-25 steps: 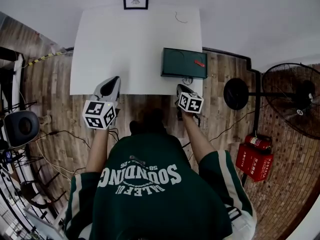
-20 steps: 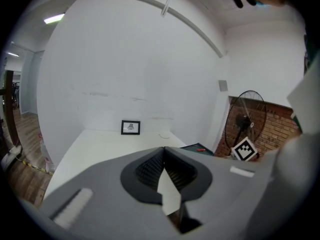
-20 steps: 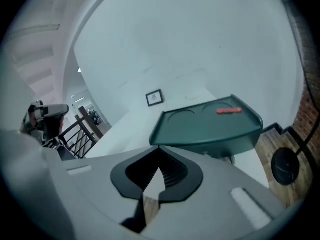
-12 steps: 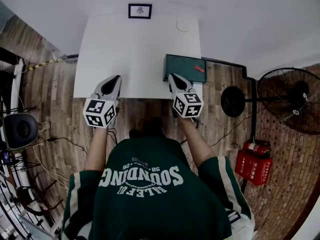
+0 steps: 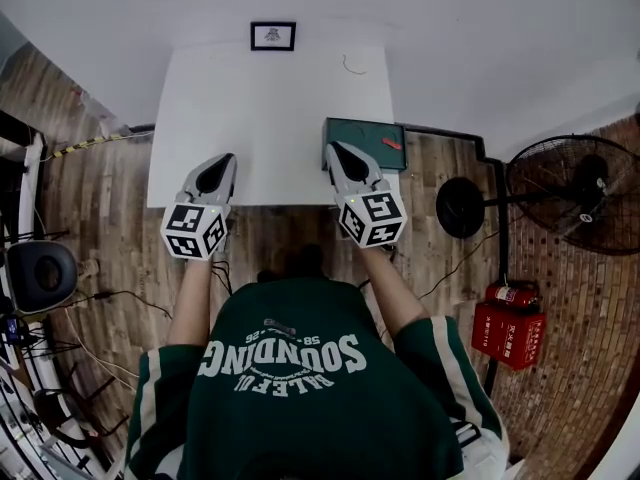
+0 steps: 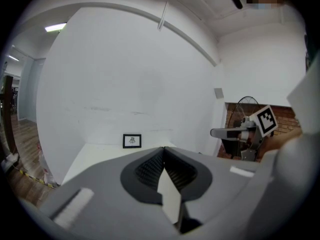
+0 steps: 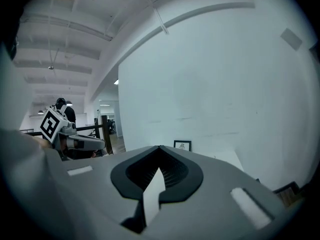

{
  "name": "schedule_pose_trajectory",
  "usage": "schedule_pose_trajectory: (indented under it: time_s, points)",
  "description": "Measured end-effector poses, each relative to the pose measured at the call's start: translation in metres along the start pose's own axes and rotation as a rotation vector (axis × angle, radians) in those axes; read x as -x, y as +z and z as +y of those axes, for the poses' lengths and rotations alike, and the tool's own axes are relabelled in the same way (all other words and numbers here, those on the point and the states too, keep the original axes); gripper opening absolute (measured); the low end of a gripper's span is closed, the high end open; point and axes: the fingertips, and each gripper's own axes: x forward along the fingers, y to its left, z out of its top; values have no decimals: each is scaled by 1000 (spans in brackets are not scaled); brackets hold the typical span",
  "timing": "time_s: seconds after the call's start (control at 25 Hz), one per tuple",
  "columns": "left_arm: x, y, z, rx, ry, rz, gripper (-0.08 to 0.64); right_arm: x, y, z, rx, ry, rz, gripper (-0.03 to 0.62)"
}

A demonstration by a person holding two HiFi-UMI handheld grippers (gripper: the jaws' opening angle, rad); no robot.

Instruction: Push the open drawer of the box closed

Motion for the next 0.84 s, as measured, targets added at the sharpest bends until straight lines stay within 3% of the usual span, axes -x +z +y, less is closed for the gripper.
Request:
schedule_pose_trajectory:
  time_s: [0.84]
  points:
    - [-6, -6, -8, 5, -10, 12, 52, 9, -17, -10, -20, -18, 32, 2]
